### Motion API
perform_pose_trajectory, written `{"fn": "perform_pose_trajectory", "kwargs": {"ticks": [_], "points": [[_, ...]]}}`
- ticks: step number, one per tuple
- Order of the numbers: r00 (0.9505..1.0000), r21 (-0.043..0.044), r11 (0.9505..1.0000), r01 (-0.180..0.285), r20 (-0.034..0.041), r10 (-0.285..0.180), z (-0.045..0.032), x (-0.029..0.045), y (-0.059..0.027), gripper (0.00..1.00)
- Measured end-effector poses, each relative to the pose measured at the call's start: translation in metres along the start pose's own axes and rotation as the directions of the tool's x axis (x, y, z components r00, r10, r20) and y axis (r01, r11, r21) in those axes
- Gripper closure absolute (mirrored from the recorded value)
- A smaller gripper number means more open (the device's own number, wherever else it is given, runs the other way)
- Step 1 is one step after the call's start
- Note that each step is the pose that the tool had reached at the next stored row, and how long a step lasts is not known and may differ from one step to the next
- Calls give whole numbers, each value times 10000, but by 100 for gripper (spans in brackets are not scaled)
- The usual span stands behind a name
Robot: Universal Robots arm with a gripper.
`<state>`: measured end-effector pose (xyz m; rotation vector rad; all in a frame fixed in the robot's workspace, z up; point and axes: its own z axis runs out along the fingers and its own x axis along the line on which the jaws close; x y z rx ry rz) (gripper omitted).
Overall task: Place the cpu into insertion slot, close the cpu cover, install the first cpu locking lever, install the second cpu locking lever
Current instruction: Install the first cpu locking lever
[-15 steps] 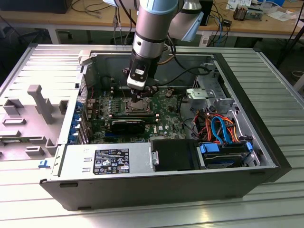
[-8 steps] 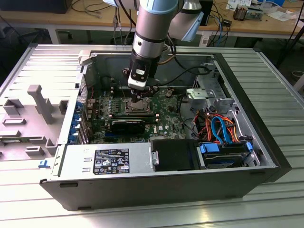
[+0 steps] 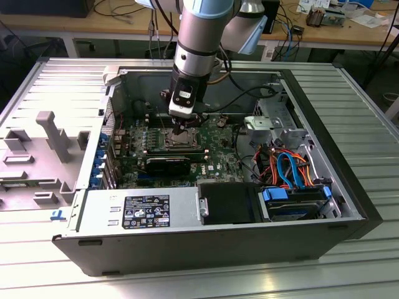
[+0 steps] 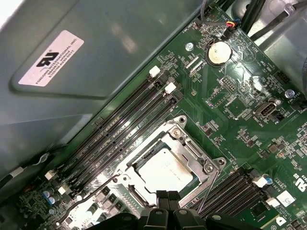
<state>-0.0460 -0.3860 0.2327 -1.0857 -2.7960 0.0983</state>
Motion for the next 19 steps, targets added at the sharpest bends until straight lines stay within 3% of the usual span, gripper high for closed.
{"fn": "perform_pose_trajectory", "kwargs": {"ticks": [19], "points": [[9982, 66, 9982, 593, 65, -593, 0, 0, 0, 89]]}}
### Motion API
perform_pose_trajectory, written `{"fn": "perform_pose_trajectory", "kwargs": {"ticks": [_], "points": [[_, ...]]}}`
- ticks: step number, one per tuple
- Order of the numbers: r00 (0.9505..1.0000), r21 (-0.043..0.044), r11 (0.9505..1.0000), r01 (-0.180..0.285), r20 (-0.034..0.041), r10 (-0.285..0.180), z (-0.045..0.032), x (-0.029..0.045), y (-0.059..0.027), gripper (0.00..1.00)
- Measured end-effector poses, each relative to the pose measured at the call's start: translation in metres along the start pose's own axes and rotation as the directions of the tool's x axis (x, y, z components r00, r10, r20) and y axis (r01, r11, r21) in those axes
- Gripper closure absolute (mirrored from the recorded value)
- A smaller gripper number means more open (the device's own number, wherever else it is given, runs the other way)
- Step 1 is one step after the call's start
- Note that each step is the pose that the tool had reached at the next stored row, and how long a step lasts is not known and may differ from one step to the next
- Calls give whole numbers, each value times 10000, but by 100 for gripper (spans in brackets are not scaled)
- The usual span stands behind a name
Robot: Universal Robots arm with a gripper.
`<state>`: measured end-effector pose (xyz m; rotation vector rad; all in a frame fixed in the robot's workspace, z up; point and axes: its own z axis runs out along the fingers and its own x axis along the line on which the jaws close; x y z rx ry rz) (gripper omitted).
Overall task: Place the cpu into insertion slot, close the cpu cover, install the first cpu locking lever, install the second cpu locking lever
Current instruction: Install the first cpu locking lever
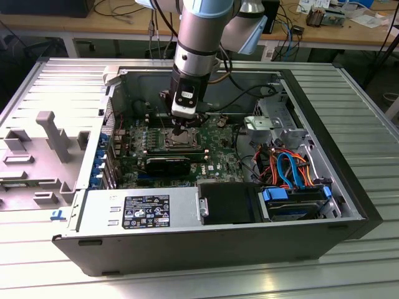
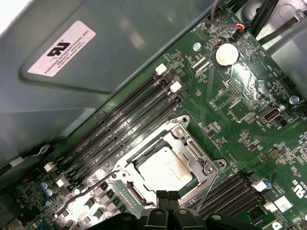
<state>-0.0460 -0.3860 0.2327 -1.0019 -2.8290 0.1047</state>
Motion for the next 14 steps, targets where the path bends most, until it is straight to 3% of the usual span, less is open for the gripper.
{"fn": "perform_pose_trajectory", "kwargs": {"ticks": [9, 11, 14], "points": [[9997, 27, 9997, 244, 27, -244, 0, 0, 0, 89], [9984, 62, 9984, 555, 61, -555, 0, 0, 0, 89], [9979, 72, 9979, 642, 70, -643, 0, 0, 0, 89]]}}
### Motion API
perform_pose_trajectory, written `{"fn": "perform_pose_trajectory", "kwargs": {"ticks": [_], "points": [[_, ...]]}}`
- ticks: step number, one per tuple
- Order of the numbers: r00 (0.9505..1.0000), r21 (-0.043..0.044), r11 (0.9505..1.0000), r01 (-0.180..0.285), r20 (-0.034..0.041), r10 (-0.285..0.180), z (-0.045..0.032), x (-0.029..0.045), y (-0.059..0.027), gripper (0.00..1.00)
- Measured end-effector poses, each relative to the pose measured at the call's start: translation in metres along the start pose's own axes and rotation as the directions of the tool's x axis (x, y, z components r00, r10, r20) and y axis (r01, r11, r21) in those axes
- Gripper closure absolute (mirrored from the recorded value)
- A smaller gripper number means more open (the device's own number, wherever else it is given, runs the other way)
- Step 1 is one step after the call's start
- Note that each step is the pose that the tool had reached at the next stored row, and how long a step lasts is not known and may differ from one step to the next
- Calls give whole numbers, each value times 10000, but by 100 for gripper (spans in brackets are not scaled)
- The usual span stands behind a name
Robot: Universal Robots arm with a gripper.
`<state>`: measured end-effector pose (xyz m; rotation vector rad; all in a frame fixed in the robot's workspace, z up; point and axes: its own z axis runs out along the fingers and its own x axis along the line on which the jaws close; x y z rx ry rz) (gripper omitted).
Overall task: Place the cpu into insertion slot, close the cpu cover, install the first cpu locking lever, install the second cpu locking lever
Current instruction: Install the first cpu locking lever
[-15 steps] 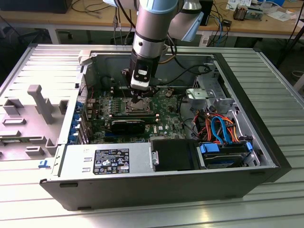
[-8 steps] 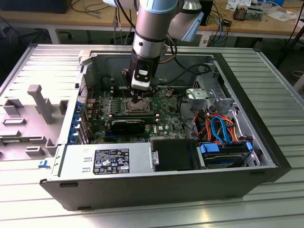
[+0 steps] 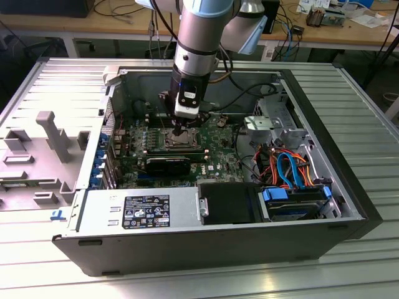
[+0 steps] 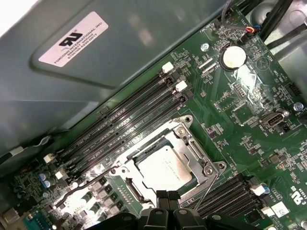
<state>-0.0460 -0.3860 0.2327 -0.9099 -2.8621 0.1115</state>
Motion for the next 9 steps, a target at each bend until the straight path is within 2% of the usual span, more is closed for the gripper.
{"fn": "perform_pose_trajectory", "kwargs": {"ticks": [9], "points": [[9996, 29, 9996, 277, 29, -277, 0, 0, 0, 89]]}}
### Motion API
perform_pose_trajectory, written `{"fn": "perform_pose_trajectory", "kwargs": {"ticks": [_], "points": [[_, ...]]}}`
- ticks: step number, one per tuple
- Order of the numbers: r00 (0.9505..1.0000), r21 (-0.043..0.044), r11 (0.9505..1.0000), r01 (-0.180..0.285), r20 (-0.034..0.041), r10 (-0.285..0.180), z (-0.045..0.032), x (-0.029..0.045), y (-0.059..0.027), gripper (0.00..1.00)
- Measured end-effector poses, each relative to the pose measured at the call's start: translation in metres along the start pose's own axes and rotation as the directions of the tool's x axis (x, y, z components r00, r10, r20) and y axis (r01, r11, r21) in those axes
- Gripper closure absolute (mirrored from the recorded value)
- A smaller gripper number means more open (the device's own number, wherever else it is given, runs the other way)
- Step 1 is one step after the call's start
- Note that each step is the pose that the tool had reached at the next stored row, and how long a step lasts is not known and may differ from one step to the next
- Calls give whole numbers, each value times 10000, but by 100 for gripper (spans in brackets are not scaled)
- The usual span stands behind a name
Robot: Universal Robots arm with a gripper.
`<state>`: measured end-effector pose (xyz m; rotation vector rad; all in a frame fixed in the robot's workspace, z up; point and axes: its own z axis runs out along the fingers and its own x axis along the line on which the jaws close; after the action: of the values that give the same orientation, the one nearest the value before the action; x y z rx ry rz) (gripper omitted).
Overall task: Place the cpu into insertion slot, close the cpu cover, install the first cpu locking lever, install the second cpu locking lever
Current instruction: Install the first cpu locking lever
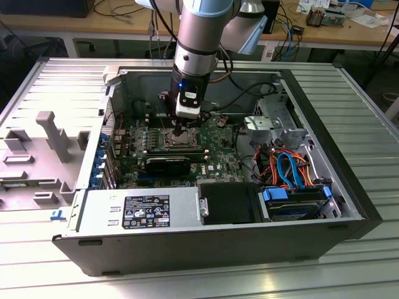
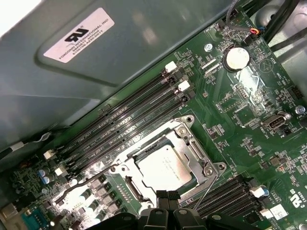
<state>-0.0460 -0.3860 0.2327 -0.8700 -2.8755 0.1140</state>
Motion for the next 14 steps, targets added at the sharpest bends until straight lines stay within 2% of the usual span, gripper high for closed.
{"fn": "perform_pose_trajectory", "kwargs": {"ticks": [14], "points": [[9991, 46, 9991, 430, 47, -430, 0, 0, 0, 89]]}}
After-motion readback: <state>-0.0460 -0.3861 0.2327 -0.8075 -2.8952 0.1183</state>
